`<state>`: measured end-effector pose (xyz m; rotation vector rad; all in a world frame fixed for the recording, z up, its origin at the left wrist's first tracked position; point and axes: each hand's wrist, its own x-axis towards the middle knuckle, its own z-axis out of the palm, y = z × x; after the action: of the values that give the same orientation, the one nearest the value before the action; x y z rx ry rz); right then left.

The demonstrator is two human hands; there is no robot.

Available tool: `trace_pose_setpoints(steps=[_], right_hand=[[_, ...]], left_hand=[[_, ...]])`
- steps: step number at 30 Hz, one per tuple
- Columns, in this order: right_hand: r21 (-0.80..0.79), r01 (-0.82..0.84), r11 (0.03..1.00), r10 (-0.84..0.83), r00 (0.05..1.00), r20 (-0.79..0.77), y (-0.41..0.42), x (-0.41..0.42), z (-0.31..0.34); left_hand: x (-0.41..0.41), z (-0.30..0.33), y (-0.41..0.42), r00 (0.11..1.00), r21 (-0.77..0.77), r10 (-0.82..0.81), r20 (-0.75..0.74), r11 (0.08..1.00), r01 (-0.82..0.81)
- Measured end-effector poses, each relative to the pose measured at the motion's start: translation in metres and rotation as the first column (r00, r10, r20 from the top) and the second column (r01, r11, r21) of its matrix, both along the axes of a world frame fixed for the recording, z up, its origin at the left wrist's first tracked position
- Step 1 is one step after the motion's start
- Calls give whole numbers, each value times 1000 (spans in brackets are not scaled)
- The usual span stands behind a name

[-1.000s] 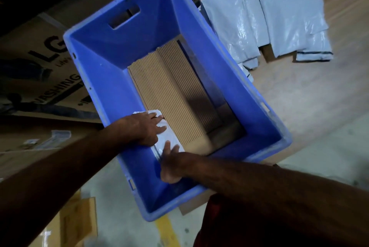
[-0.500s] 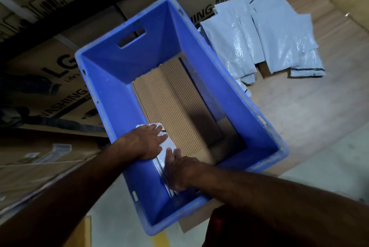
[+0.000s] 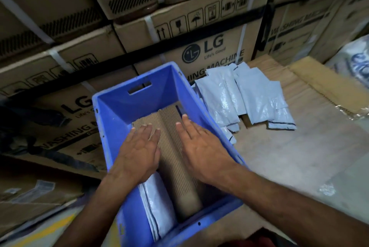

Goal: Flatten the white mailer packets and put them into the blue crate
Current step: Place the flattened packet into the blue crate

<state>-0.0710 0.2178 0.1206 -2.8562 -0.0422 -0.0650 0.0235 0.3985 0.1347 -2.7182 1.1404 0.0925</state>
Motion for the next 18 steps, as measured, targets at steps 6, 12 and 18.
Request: trace_pose_setpoints(steps=[6,12,18], right_hand=[[-99,1,995,15,987,159,-67,9,9],[-131,-24,991,40,992,117,-149,10,-5],[-175,-95,980,101,995,26,-246,10,-46]], left_hand=[[-31,6,-71,992,-253,122,8,960,-117],[-59,1,-144,983,-350,184,-18,920,-178],[-66,-14,-226,970,-387,242,-13,893,-228]])
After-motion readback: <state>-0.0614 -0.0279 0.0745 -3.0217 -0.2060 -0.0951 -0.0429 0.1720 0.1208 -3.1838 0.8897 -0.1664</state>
